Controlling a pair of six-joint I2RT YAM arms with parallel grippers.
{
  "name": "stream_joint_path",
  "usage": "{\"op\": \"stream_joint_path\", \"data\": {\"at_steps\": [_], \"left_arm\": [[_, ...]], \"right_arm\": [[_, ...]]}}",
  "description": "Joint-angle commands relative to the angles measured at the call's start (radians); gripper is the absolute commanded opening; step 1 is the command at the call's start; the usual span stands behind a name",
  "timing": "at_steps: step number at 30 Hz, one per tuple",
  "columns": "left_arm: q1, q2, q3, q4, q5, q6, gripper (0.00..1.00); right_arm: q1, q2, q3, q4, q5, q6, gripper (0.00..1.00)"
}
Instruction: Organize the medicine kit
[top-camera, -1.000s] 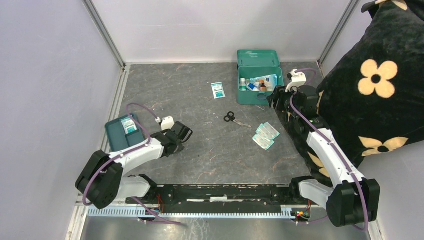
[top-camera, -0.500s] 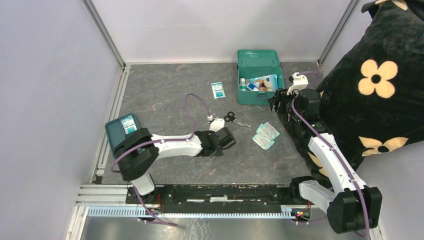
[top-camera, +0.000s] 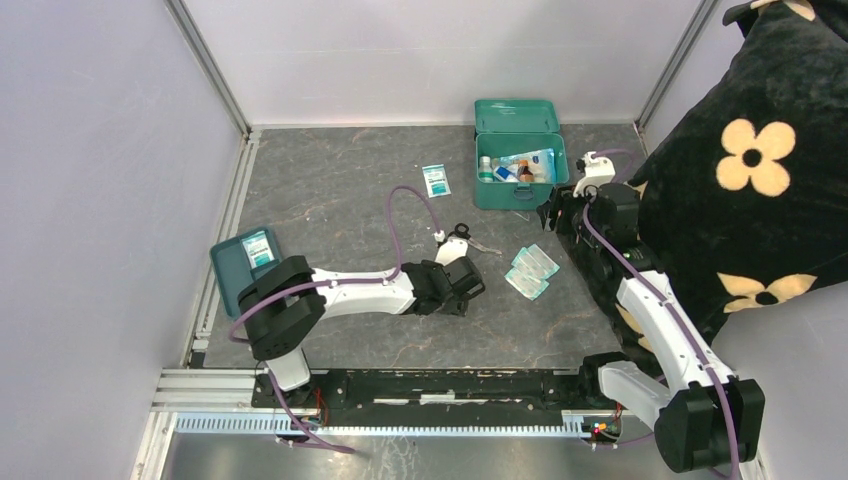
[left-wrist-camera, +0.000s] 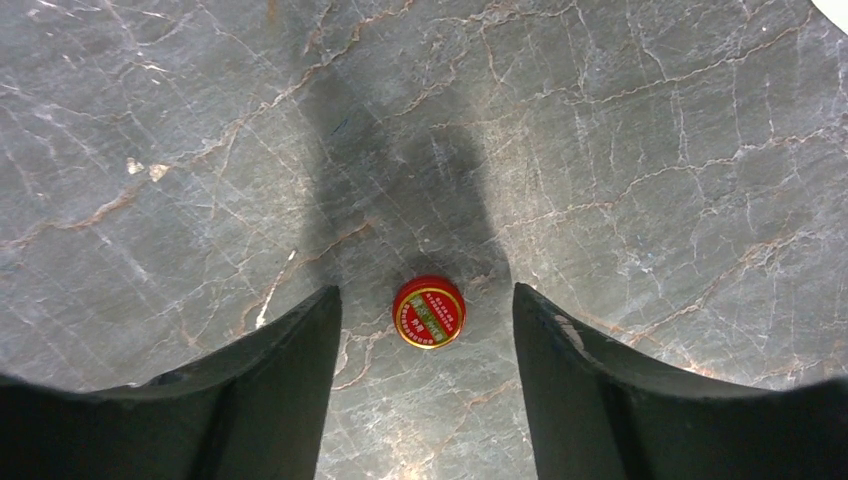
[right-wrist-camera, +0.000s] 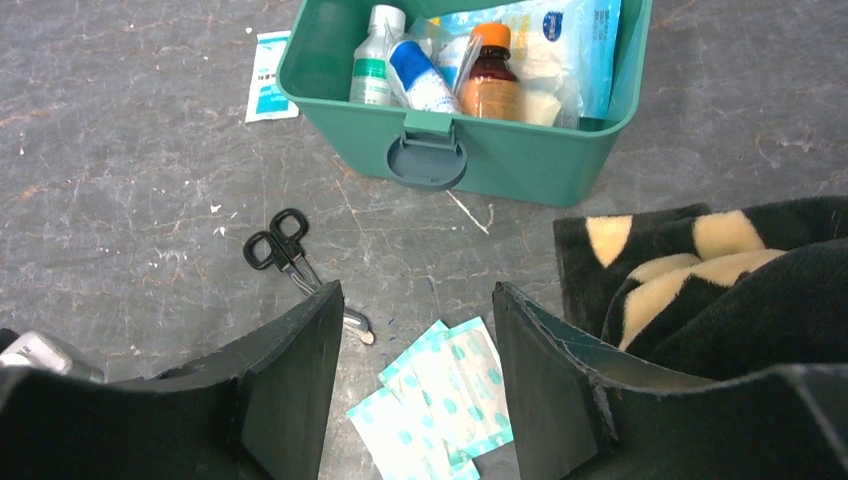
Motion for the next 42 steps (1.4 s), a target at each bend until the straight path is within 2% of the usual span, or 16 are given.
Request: {"op": "stream_joint_path", "data": {"at_steps": [1,4,6,12,14,19,23,26,32,42], "left_arm": [[0.000,-0.137,0.037,-0.044,-0.092,0.053,0.75],[0.017,-0.250,0.042,-0.080,-0.158,0.079,0.79],[0.072,-0.336,0.028,-0.083,-0.149,0.100,0.80],[0.408,-0.540,0.014,-0.126,0.019,0.200,0.80],[0.504,-0.583,0.035,-0.171,0.021,0.252,0.81],[0.664,-0.657,0.035,-0.208,0.005,0.340,0.82],[0.695,-0.693,-0.025,-0.203,-0.089,0.374,0.82],[0.696,-0.725,-0.083,-0.179,-0.105,0.369,0.82],[0.696,-0.722,-0.088,-0.173,-0.113,0.366,0.82],[0.704,-0.719,-0.087,-0.168,-0.108,0.366,0.82]], "right_arm": [[0.007,-0.014,-0.001,-0.015,-0.007,-0.002,0.63],[0.037,-0.012,0.003,-0.034,-0.022,0.000,0.64],[0.093,-0.004,0.014,-0.054,-0.002,-0.005,0.65],[0.341,0.056,0.029,-0.099,0.068,-0.017,0.67],[0.440,0.082,0.015,-0.100,0.083,-0.009,0.68],[0.646,0.182,0.003,-0.086,0.158,0.011,0.73],[0.772,0.298,0.028,-0.071,0.188,0.020,0.74],[0.817,0.373,0.039,-0.051,0.202,0.028,0.74],[0.830,0.490,0.046,-0.026,0.213,0.033,0.72],[0.843,0.554,0.072,-0.002,0.168,0.030,0.69]]}}
